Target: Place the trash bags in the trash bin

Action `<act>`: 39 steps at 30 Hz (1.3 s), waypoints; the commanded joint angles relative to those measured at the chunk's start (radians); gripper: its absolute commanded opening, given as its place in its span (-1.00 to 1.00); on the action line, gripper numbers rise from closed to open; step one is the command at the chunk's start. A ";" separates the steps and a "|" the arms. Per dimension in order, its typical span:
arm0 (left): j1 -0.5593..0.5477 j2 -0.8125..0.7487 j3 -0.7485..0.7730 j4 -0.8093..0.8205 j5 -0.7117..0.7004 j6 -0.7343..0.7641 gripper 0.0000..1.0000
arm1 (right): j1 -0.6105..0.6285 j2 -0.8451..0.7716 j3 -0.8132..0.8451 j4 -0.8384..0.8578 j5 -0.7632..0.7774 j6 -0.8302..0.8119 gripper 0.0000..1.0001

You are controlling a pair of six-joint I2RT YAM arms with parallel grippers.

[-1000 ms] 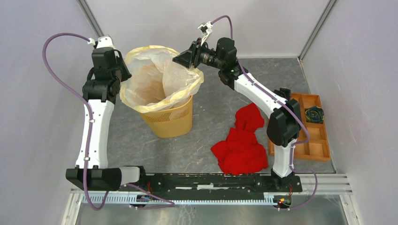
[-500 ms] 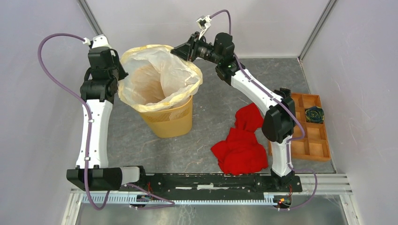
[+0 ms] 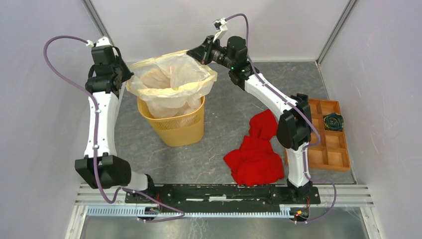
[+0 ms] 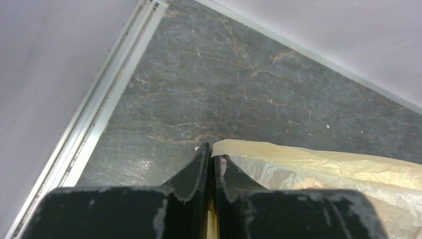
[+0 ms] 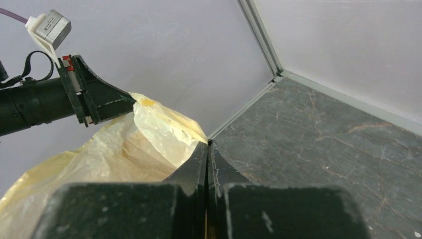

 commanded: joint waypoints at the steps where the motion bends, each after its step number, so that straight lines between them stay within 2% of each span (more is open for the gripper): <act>1: 0.042 0.032 0.029 0.064 0.105 -0.079 -0.74 | -0.012 0.051 0.025 0.010 0.044 -0.018 -0.99; 5: 0.068 0.059 0.012 0.091 0.136 -0.092 -0.67 | -0.016 0.099 0.069 -0.009 0.040 -0.032 -0.91; 14: 0.085 0.090 -0.082 0.102 0.187 -0.113 -0.61 | -0.029 0.101 -0.001 -0.034 0.043 -0.090 -0.71; 17: 0.085 0.054 -0.140 0.097 0.188 -0.123 -0.59 | -0.028 0.077 -0.037 -0.049 0.008 -0.100 -0.63; 22: 0.085 -0.089 -0.278 0.105 0.171 -0.152 -0.50 | -0.029 -0.040 -0.217 0.003 -0.052 -0.046 -0.48; 24: 0.086 -0.163 -0.349 0.125 0.208 -0.190 -0.45 | -0.029 -0.091 -0.300 0.053 -0.066 -0.005 -0.38; 28: 0.086 -0.262 -0.486 0.217 0.324 -0.297 -0.37 | -0.032 -0.101 -0.347 0.158 -0.094 0.122 -0.36; 34: 0.081 -0.294 -0.683 0.515 0.471 -0.553 -0.31 | -0.031 -0.054 -0.323 0.262 -0.066 0.257 -0.31; 37: 0.071 -0.272 -0.752 0.661 0.502 -0.661 -0.31 | -0.037 -0.043 -0.289 0.242 -0.042 0.245 -0.25; 39: 0.064 -0.254 -0.754 0.720 0.493 -0.677 -0.30 | -0.043 -0.041 -0.270 0.205 -0.020 0.219 -0.17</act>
